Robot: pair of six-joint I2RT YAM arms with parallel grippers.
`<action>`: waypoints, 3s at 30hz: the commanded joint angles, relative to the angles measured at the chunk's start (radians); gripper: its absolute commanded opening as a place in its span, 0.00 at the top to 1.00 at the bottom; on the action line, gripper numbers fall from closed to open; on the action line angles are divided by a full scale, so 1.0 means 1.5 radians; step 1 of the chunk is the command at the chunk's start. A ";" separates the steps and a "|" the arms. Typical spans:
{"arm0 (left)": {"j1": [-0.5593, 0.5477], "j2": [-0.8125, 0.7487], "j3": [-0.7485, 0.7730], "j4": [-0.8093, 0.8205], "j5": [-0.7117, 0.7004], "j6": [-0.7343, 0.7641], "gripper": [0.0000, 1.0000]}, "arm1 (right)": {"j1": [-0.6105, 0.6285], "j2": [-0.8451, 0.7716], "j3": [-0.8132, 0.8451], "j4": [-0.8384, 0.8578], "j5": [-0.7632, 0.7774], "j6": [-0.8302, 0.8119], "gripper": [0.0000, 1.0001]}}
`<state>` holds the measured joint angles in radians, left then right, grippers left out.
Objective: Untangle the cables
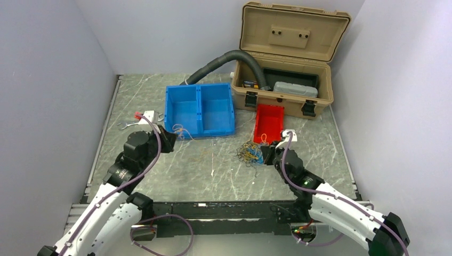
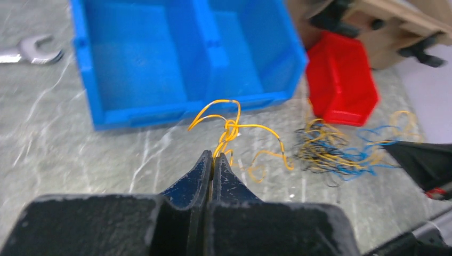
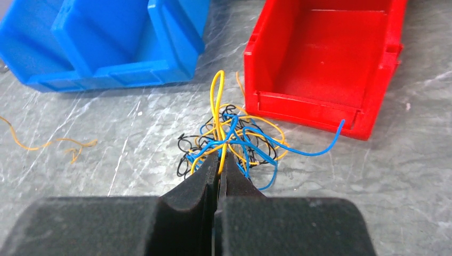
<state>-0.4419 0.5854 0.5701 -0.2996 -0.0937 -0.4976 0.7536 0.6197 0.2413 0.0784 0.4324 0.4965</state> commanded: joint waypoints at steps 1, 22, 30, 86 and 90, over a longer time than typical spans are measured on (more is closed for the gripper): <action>0.001 0.029 0.089 0.050 0.130 0.052 1.00 | 0.001 0.019 0.015 0.068 -0.057 -0.032 1.00; 0.000 0.238 0.408 -0.041 -0.039 0.126 1.00 | 0.000 0.040 0.020 0.069 -0.056 -0.026 1.00; 0.018 0.312 0.469 -0.076 -0.202 0.115 1.00 | 0.001 0.054 0.020 0.075 -0.057 -0.023 1.00; 0.155 0.820 0.656 -0.195 -0.008 -0.095 0.83 | 0.000 0.084 0.034 0.069 -0.027 -0.017 1.00; 0.151 0.759 0.637 -0.195 -0.007 -0.071 0.64 | 0.000 0.088 0.035 0.071 -0.035 -0.018 1.00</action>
<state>-0.2035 1.8336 1.5009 -0.5739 -0.1154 -0.6472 0.7536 0.7609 0.2531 0.1516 0.3695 0.4641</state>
